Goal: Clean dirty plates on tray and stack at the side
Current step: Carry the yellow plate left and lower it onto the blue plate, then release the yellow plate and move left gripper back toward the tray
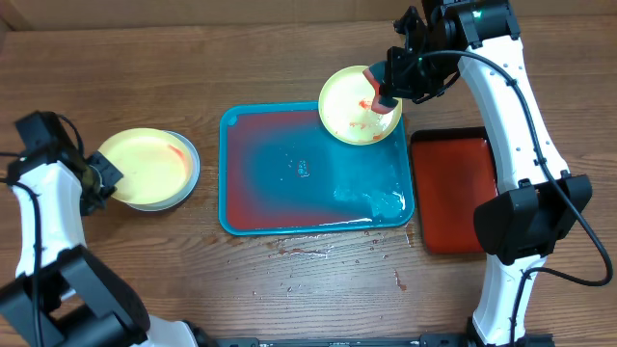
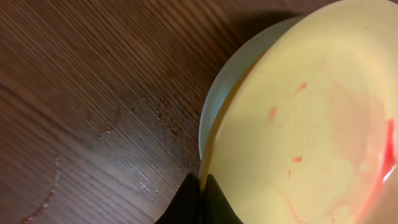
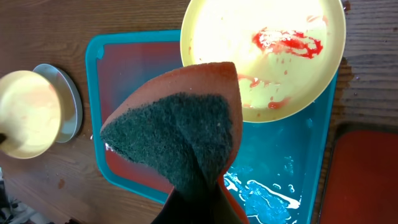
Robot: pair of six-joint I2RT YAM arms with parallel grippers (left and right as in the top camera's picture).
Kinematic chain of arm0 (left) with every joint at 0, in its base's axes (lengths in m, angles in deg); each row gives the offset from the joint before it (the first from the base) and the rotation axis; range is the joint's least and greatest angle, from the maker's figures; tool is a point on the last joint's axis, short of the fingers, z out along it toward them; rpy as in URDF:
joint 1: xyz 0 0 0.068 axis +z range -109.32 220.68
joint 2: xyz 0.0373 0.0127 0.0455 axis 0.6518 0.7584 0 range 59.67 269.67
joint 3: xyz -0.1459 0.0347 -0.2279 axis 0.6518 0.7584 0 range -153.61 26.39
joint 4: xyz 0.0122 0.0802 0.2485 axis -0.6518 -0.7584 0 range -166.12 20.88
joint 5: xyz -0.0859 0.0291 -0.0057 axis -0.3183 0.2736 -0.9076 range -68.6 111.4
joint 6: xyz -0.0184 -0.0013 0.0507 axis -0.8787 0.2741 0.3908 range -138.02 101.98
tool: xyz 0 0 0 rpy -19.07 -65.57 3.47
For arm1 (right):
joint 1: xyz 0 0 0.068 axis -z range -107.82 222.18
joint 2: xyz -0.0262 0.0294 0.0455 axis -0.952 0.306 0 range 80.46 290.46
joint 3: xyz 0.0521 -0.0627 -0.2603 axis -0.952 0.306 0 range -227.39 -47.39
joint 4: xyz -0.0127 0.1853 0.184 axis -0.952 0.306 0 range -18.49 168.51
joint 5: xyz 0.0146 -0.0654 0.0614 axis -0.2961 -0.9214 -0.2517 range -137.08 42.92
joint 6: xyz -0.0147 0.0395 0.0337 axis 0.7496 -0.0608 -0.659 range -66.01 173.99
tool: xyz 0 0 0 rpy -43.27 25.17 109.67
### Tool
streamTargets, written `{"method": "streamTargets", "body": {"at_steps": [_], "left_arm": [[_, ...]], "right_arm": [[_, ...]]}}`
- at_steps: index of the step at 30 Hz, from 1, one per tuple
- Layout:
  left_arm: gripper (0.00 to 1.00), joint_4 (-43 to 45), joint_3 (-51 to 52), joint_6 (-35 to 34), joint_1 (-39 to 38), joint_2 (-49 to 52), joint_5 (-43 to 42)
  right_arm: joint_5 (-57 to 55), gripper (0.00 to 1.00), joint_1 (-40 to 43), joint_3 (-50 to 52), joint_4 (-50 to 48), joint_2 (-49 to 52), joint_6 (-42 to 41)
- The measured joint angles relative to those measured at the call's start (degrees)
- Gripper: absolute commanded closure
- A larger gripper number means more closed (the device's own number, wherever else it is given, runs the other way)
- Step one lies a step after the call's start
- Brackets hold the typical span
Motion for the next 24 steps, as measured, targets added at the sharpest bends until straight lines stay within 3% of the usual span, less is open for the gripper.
{"method": "streamTargets", "body": {"at_steps": [4, 8, 12, 17, 24], "left_arm": [[0.94, 0.9, 1.5, -2.0, 0.0, 3.1, -0.1], [0.63, 0.9, 1.6, -2.6, 0.0, 4.0, -0.2], [0.48, 1.1, 1.6, -1.0, 0.0, 4.0, -1.7], [0.43, -1.2, 0.0, 2.3, -2.0, 4.0, -5.2], [0.39, -5.5, -10.1, 6.3, -9.6, 4.0, -6.8]], "right_arm": [[0.0, 0.96, 0.0, 0.0, 0.1, 0.0, 0.0], [0.0, 0.96, 0.0, 0.0, 0.3, 0.0, 0.0], [0.0, 0.96, 0.0, 0.0, 0.3, 0.0, 0.0], [0.0, 0.96, 0.0, 0.0, 0.3, 0.0, 0.0], [0.0, 0.96, 0.0, 0.0, 0.3, 0.0, 0.0]]}}
